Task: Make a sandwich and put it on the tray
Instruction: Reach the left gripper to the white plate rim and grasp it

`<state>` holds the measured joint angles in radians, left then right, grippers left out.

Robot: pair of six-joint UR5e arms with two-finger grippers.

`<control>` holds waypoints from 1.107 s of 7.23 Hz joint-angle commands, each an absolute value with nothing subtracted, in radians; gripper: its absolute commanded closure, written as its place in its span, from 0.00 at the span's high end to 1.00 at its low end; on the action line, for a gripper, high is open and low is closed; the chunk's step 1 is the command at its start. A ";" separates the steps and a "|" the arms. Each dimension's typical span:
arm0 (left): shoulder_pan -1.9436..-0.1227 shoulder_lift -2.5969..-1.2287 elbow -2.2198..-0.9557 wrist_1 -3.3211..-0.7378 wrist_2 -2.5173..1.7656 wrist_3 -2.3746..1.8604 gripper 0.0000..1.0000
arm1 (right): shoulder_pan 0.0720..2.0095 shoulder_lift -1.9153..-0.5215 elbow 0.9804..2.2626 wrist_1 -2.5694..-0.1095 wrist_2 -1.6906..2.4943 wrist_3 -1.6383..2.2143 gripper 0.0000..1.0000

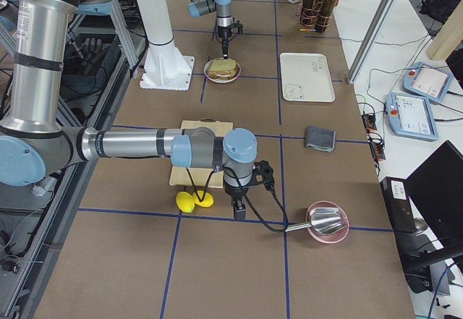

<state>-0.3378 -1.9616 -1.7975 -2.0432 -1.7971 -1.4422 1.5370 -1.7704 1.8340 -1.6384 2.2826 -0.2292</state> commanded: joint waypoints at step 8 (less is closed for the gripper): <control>-0.324 -1.962 -1.815 -2.051 -1.801 -1.442 0.00 | 1.537 -1.770 1.833 -1.638 2.283 -0.229 1.00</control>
<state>-0.3235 -1.9620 -1.8036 -2.0462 -1.7979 -1.4406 1.5370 -1.7702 1.8331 -1.6396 2.2825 -0.2286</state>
